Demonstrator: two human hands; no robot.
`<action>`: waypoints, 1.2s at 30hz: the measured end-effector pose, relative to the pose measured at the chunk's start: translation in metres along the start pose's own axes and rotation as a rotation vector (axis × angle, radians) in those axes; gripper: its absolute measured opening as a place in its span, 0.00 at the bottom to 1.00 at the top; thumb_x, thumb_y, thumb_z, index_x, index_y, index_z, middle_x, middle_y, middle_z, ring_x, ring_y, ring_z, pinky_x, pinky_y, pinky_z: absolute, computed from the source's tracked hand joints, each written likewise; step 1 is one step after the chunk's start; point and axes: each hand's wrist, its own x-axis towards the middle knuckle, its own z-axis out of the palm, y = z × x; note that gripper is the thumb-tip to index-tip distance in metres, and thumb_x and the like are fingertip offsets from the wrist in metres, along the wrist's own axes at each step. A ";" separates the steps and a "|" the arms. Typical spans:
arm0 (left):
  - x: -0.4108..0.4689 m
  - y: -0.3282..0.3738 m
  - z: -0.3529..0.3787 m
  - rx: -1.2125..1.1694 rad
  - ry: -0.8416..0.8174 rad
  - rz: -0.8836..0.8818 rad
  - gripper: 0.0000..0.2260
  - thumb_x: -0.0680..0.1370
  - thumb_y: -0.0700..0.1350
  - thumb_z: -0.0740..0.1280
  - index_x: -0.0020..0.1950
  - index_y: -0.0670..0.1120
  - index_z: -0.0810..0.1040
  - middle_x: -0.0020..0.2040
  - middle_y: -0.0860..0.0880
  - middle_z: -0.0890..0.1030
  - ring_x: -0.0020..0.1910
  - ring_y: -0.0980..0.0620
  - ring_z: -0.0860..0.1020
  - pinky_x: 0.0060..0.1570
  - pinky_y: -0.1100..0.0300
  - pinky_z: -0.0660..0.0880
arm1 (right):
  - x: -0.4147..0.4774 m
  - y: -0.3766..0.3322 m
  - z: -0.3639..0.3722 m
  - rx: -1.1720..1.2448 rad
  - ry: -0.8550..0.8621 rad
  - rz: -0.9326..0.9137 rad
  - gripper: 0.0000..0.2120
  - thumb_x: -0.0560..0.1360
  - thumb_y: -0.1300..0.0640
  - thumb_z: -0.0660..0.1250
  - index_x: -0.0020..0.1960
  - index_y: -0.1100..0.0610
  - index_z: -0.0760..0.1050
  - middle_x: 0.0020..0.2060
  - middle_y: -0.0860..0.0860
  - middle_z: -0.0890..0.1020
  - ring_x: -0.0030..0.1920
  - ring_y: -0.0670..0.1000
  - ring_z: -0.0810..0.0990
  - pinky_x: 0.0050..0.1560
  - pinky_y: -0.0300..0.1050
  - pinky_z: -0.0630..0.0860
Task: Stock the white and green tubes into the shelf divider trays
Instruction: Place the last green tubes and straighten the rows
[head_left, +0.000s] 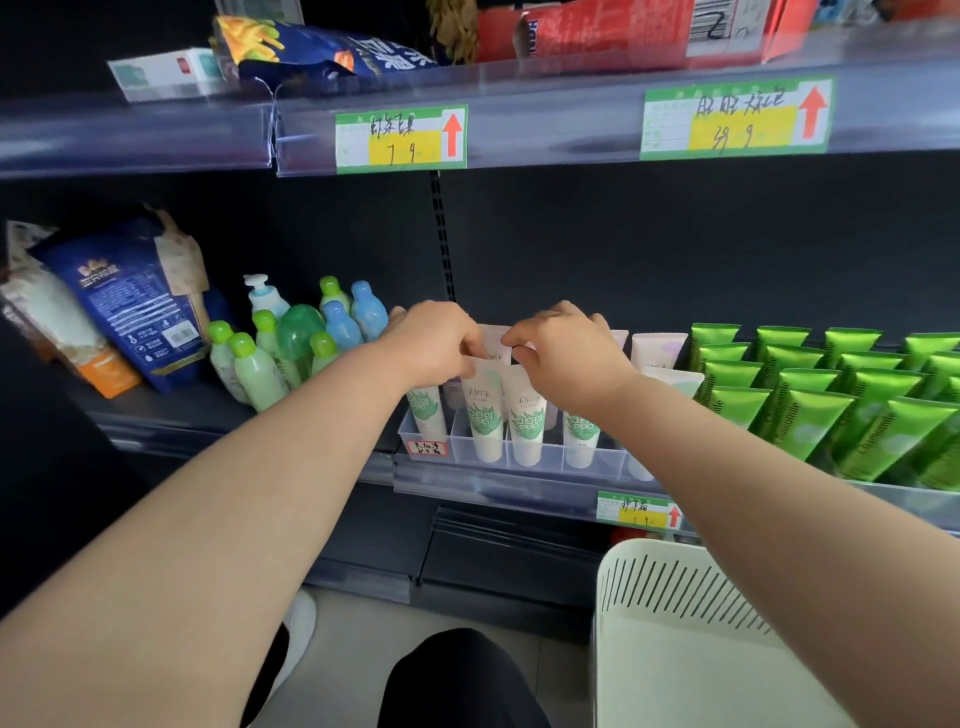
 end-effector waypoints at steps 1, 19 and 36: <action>-0.001 -0.001 -0.001 -0.014 -0.009 -0.002 0.07 0.72 0.48 0.73 0.49 0.57 0.83 0.40 0.60 0.79 0.52 0.51 0.77 0.60 0.48 0.70 | 0.000 -0.001 0.001 -0.007 -0.010 -0.006 0.16 0.81 0.54 0.55 0.65 0.46 0.73 0.62 0.47 0.77 0.64 0.53 0.67 0.57 0.52 0.64; -0.007 -0.052 0.010 -0.026 -0.001 -0.204 0.04 0.76 0.43 0.69 0.50 0.50 0.81 0.49 0.46 0.75 0.48 0.46 0.74 0.29 0.60 0.61 | 0.009 -0.035 0.015 -0.007 -0.022 -0.068 0.15 0.81 0.52 0.54 0.62 0.49 0.75 0.57 0.50 0.79 0.61 0.54 0.68 0.55 0.52 0.65; -0.002 -0.045 -0.003 -0.311 0.111 -0.178 0.08 0.75 0.52 0.71 0.50 0.50 0.82 0.48 0.53 0.82 0.51 0.51 0.79 0.55 0.51 0.77 | 0.011 -0.037 0.015 0.015 -0.009 -0.049 0.15 0.81 0.52 0.52 0.60 0.51 0.75 0.55 0.49 0.79 0.59 0.54 0.69 0.53 0.52 0.65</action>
